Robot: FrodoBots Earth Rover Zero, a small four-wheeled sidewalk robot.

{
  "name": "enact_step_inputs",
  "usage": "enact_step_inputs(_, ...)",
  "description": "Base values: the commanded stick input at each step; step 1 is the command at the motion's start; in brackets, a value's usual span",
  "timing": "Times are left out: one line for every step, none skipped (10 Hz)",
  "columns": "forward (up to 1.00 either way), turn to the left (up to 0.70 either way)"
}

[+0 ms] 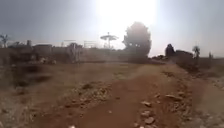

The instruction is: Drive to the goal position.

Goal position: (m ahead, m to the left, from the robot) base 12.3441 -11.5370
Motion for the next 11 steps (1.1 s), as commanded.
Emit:
enact_step_inputs(0.45, -0.03)
enact_step_inputs(0.45, -0.27)
enact_step_inputs(0.45, -0.27)
enact_step_inputs(0.45, -0.27)
enact_step_inputs(0.45, -0.27)
enact_step_inputs(0.45, -0.27)
enact_step_inputs(0.45, -0.02)
enact_step_inputs(0.45, -0.01)
enact_step_inputs(0.45, 0.00)
enact_step_inputs(0.45, 0.00)
enact_step_inputs(0.45, 0.00)
